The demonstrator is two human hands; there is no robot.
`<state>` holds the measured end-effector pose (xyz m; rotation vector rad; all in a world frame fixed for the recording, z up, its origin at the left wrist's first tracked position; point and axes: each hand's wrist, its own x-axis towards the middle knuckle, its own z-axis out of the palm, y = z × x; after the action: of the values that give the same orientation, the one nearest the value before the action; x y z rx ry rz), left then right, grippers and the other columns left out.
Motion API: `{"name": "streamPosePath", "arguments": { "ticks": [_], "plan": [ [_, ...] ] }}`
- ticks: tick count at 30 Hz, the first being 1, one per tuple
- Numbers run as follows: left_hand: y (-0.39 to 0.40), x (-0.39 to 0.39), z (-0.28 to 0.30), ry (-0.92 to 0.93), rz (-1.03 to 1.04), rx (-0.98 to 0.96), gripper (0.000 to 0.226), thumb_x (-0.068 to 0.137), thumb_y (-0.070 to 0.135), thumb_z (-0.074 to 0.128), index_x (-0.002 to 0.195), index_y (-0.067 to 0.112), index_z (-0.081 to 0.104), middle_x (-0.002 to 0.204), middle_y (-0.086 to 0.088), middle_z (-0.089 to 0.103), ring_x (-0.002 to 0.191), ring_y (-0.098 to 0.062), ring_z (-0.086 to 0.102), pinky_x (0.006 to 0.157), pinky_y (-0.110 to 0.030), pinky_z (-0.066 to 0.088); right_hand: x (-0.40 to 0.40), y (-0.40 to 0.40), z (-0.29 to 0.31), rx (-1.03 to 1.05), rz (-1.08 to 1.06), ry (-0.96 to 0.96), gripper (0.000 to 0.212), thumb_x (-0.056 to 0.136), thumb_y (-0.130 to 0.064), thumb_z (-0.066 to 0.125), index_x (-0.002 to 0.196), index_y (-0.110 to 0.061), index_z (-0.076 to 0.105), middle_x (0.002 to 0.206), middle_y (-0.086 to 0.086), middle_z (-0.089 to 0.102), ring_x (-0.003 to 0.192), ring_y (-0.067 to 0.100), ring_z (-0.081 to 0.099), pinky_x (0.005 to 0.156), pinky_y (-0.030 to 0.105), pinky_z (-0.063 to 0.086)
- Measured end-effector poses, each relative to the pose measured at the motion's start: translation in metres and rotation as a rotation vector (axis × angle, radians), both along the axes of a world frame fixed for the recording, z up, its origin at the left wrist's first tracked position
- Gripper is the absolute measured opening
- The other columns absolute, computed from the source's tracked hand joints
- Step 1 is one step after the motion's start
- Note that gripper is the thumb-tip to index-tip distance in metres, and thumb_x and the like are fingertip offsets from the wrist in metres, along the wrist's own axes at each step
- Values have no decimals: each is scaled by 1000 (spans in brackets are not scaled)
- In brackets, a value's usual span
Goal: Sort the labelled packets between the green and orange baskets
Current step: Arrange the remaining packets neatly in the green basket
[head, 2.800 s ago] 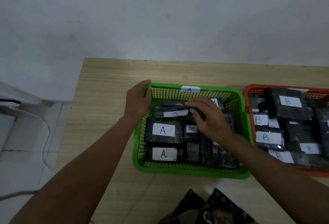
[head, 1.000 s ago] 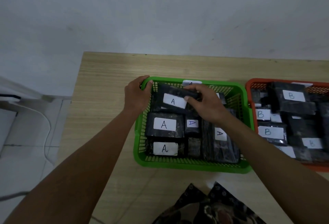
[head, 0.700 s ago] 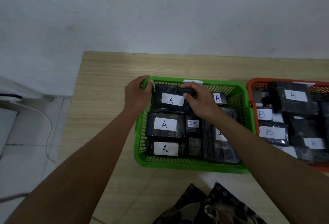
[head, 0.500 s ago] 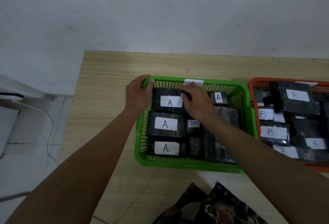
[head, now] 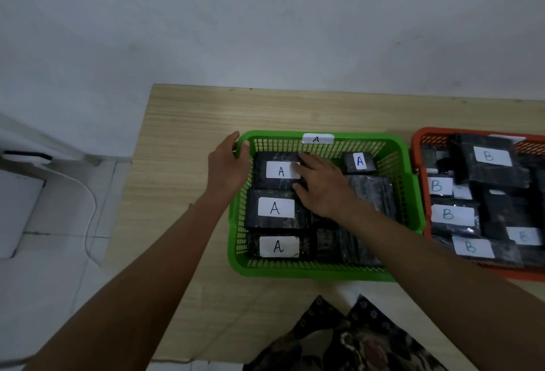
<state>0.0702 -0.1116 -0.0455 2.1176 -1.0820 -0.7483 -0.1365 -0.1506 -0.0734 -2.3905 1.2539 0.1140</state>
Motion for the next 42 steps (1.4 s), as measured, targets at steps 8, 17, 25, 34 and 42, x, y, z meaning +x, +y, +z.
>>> {"name": "streamPosePath", "arguments": {
  "ticks": [8, 17, 25, 34, 42],
  "plan": [
    [44, -22, 3, 71, 62, -31, 37, 103, 31, 40, 134, 19, 54, 127, -3, 63, 114, -16, 57, 87, -21, 36, -3, 24, 8, -119, 145, -136, 53, 93, -44, 55, 138, -16, 54, 146, 3, 49, 137, 25, 40, 109, 47, 32],
    [58, -29, -10, 108, 107, -86, 43, 103, 32, 36, 142, 15, 47, 138, -5, 57, 124, -18, 53, 104, -30, 41, 0, 40, 13, 69, 171, -35, 70, 80, -52, 67, 140, -27, 41, 141, -2, 41, 133, 22, 35, 100, 38, 25],
    [61, -31, -12, 121, 129, -109, 45, 103, 35, 38, 142, 14, 47, 139, -5, 56, 126, -16, 52, 108, -30, 40, 5, 43, 17, 122, 164, 41, 77, 86, -51, 64, 151, -25, 32, 146, -2, 35, 138, 23, 28, 110, 47, 25],
    [61, -29, -16, 86, 136, -120, 44, 102, 38, 38, 137, 17, 53, 129, -4, 63, 117, -18, 58, 103, -39, 46, -12, 82, 27, 99, 154, -124, 48, 86, -48, 64, 127, -23, 63, 123, -3, 59, 115, 20, 53, 97, 38, 42],
    [60, -29, -17, 70, 141, -110, 43, 103, 35, 38, 138, 14, 52, 133, -6, 61, 122, -20, 56, 104, -31, 42, -13, 82, 30, 221, 180, 16, 44, 82, -47, 68, 120, -29, 55, 121, -5, 54, 117, 18, 46, 96, 36, 30]
  ]
}}
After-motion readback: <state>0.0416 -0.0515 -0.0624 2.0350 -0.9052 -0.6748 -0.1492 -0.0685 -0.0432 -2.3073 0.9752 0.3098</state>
